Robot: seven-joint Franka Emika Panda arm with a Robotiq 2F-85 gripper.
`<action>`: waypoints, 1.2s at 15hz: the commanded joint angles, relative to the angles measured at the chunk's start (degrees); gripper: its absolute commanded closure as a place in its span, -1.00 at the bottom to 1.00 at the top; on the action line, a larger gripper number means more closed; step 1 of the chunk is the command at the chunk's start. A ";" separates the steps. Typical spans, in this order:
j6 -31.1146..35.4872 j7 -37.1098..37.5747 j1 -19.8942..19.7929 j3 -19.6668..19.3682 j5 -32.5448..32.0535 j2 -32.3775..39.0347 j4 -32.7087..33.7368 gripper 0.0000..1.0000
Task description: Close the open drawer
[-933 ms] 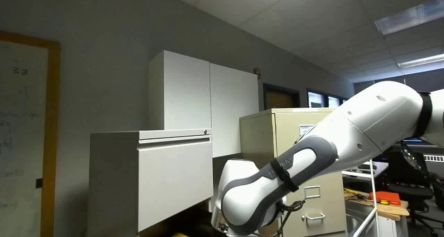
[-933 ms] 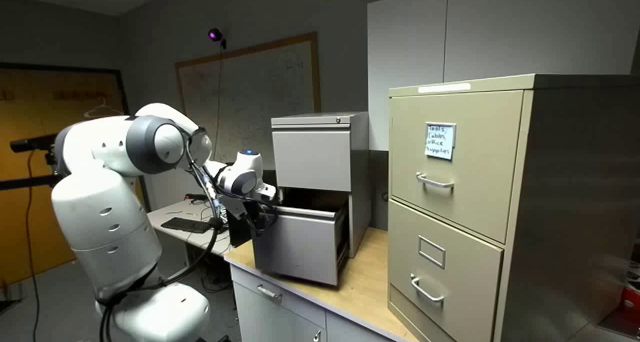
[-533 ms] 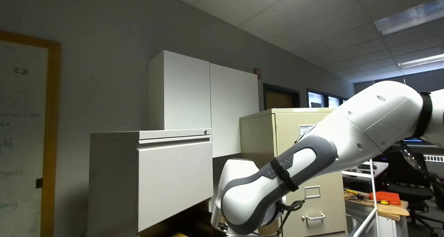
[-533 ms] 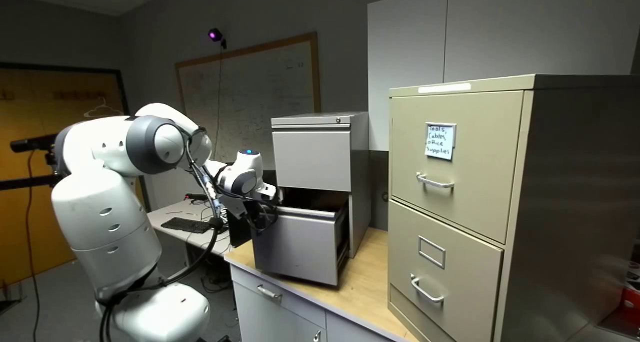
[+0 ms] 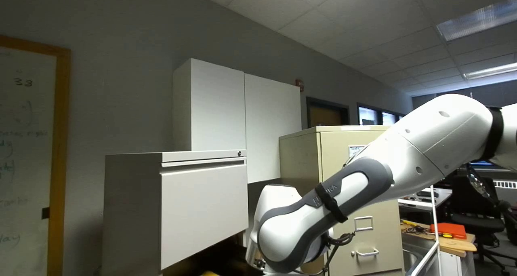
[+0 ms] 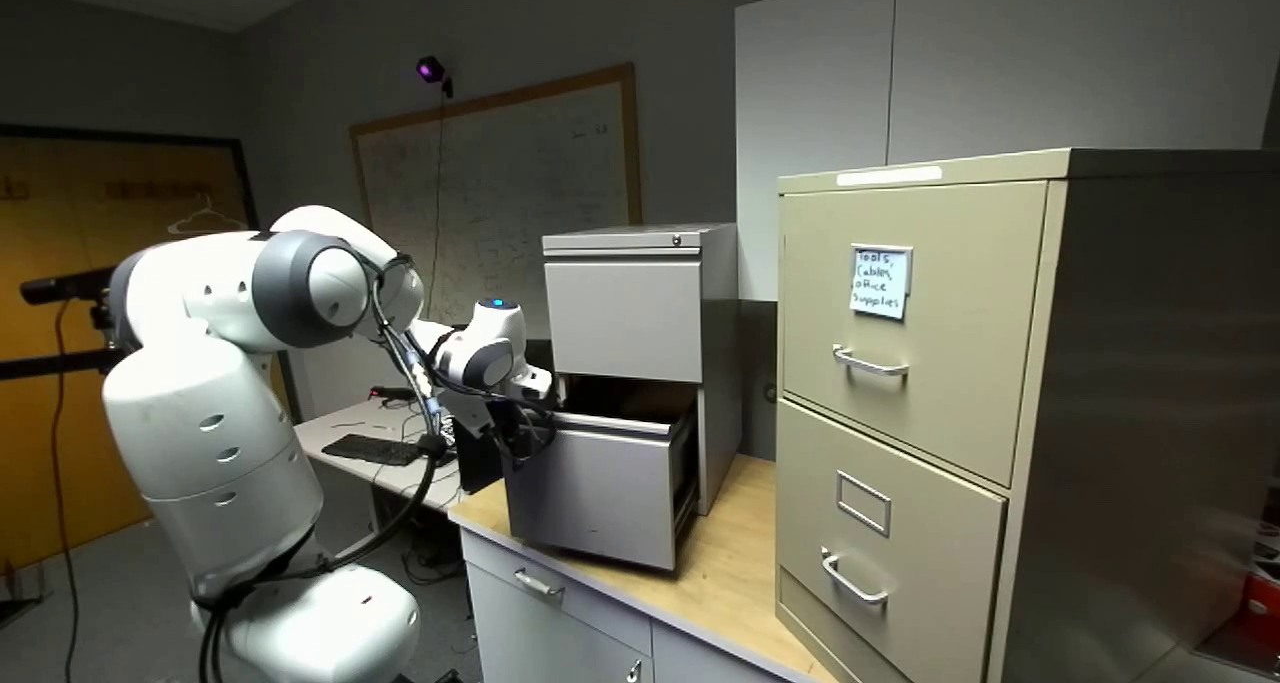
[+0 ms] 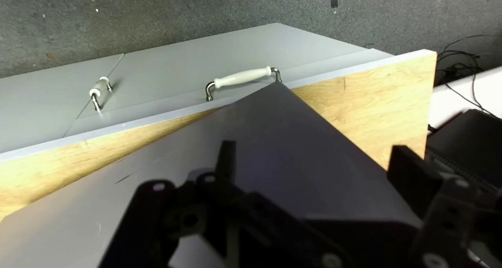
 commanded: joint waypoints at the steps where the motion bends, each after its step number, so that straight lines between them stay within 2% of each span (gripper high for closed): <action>1: -0.14 0.55 0.26 -0.43 -0.96 -0.34 -0.18 -1.00; 5: -0.29 1.33 -0.02 -0.45 -2.06 -1.65 -1.59 -1.00; 10: 0.89 1.11 -0.71 -1.82 -0.95 -4.93 -6.45 -1.00; 11: 1.44 1.23 -0.90 -2.13 -0.78 -5.67 -7.55 -0.50; 12: 2.27 1.47 -1.17 -2.41 -0.58 -6.65 -8.83 -0.48; 13: 3.34 1.57 -1.47 -2.69 -0.39 -7.51 -10.00 -0.37; 16: 8.35 1.99 -2.34 -3.19 -0.35 -10.09 -13.32 0.16; 18: 12.57 3.15 -3.35 -2.93 -1.06 -11.74 -15.35 0.43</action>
